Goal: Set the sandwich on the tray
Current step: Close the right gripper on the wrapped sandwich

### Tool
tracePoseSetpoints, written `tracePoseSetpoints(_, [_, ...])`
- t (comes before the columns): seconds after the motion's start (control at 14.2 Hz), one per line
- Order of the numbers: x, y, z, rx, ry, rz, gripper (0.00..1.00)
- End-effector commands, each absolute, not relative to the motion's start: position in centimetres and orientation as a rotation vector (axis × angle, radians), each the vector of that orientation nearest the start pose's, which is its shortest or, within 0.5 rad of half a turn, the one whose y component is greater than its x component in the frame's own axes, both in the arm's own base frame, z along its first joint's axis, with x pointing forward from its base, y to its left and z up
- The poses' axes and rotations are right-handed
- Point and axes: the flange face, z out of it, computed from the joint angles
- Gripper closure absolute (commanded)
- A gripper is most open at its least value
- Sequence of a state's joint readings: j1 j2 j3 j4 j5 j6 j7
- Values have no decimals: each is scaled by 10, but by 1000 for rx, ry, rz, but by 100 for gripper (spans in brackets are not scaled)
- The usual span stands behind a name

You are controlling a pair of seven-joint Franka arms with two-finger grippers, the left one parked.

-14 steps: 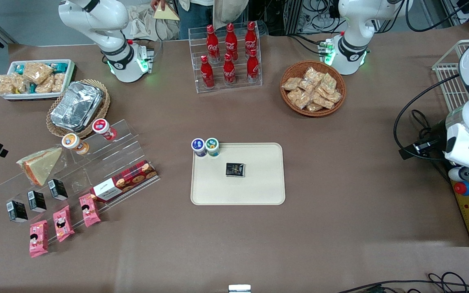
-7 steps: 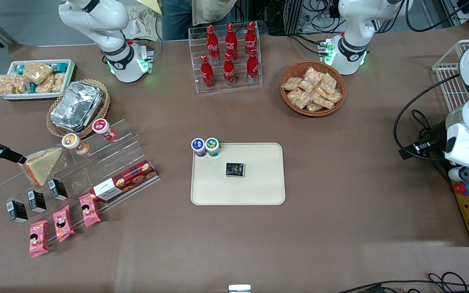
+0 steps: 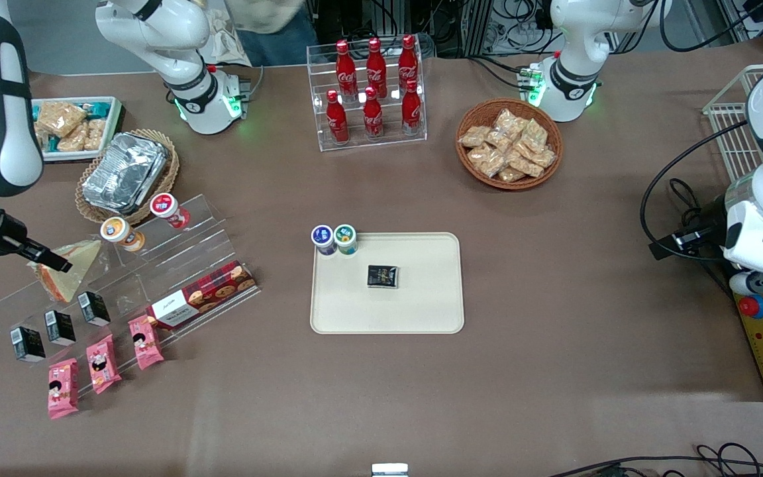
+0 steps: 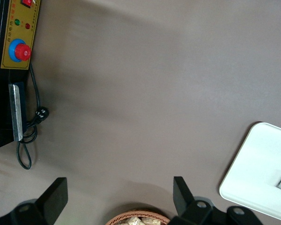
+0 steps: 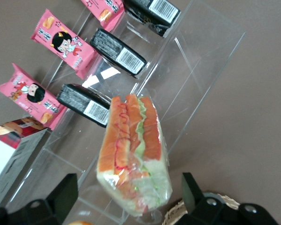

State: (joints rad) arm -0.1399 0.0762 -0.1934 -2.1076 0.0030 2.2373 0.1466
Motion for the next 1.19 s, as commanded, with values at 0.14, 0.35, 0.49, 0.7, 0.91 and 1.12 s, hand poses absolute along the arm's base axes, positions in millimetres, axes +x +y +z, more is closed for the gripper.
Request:
tracePoseSetpoints(0.14, [534,-184,359,-3074,744,-136,20])
tracePoseSetpoints(0.35, [537,-186,352,-3088,704,-141,45])
tracePoseSetpoints(0.49, [538,-186,358,-3109,669,-153,68])
tracePoseSetpoints(0.7, [543,-185,389,-3136,583,-222,95])
tracePoseSetpoints(0.91, [565,-174,452,-3149,487,-271,95])
tracePoseSetpoints(1.12, [595,-129,520,-3179,191,-279,95])
